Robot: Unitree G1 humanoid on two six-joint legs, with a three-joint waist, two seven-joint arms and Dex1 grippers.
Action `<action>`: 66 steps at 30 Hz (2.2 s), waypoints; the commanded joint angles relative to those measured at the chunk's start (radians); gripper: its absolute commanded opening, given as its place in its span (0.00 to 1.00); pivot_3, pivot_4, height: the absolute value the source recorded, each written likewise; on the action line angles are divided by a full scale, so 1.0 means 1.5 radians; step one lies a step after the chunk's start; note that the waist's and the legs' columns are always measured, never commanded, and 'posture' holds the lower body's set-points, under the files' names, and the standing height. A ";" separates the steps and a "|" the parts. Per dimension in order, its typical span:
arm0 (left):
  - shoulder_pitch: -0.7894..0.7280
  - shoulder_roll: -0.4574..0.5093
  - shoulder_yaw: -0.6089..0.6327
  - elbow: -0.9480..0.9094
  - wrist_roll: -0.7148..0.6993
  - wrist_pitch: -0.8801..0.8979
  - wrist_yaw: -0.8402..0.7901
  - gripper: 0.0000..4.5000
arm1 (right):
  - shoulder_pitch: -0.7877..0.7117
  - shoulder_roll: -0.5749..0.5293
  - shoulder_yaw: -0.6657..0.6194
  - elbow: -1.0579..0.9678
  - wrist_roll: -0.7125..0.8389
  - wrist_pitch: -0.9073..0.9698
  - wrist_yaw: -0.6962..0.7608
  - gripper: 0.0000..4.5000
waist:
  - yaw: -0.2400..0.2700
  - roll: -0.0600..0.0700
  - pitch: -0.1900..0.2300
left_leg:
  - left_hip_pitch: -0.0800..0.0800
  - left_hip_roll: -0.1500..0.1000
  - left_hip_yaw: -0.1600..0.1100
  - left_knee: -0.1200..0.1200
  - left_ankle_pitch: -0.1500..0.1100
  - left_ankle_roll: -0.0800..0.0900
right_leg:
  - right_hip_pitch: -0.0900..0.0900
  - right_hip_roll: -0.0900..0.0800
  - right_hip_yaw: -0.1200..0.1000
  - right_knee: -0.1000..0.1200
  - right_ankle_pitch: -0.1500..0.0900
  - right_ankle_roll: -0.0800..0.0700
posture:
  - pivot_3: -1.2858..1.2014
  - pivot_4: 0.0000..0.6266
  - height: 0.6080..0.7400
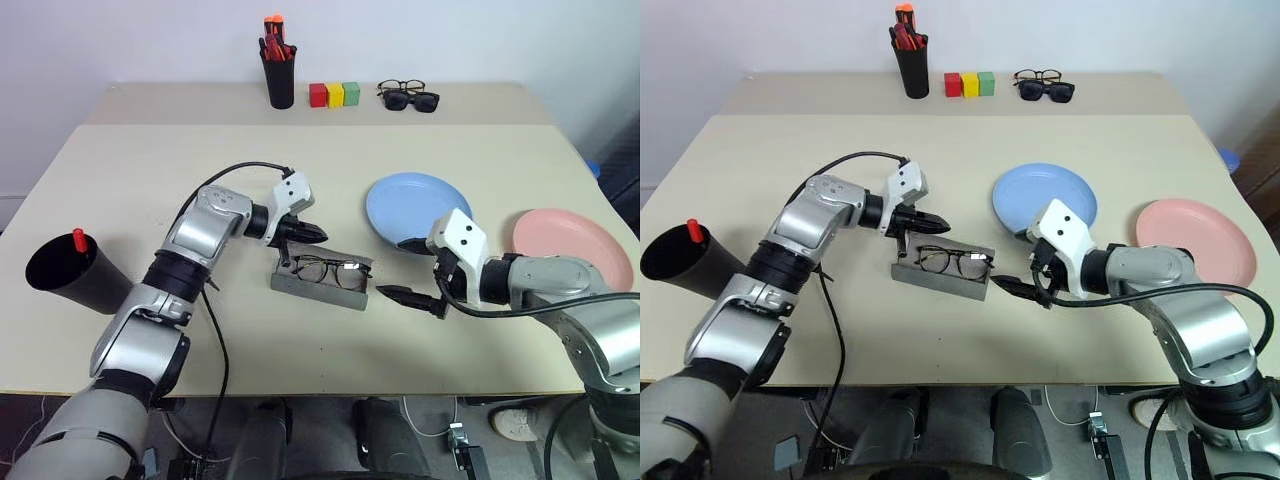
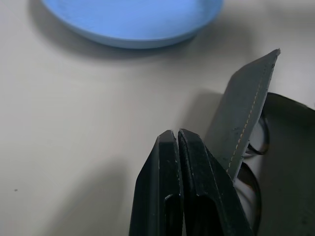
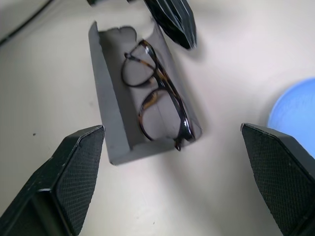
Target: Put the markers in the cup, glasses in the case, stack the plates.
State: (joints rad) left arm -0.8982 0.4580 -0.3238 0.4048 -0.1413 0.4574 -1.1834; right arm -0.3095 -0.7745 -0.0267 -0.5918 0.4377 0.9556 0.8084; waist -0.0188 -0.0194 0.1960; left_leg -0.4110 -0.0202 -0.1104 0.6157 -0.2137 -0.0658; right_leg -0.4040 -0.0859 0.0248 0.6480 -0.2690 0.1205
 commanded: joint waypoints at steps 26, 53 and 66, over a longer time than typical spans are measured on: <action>0.031 -0.031 0.071 -0.062 -0.013 0.018 0.093 0.00 | -0.080 0.095 0.159 0.159 -0.073 -0.017 -0.111 0.01 | 0.000 0.000 0.000 | 0.000 0.000 0.000 0.000 0.000 0.000 | 0.000 0.000 0.000 0.000 0.000 0.000 | 0.52 0.24 1.00; 0.185 0.127 0.022 -0.335 -0.045 0.065 -0.030 0.00 | 0.016 -0.084 -0.056 0.046 0.012 -0.063 -0.001 0.01 | 0.000 0.000 0.000 | 0.001 0.000 0.000 0.000 0.000 0.000 | 0.001 0.000 0.000 0.000 0.000 0.000 | 0.52 0.24 1.00; 0.231 0.063 0.161 -0.353 -0.109 0.004 0.102 0.00 | -0.106 0.005 0.137 0.245 -0.190 -0.180 -0.092 0.65 | 0.001 0.000 0.000 | 0.000 0.000 0.000 0.000 0.000 0.000 | 0.000 0.000 0.000 0.000 0.000 0.000 | 0.52 0.24 1.00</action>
State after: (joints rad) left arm -0.5562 0.5467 -0.1575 -0.0848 -0.2639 0.4660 -1.0602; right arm -0.4541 -0.7642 0.1764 -0.2194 0.1800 0.7165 0.6657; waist -0.0173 -0.0188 0.1960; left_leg -0.4103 -0.0200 -0.1102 0.6155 -0.2137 -0.0658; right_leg -0.4037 -0.0862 0.0250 0.6481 -0.2691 0.1203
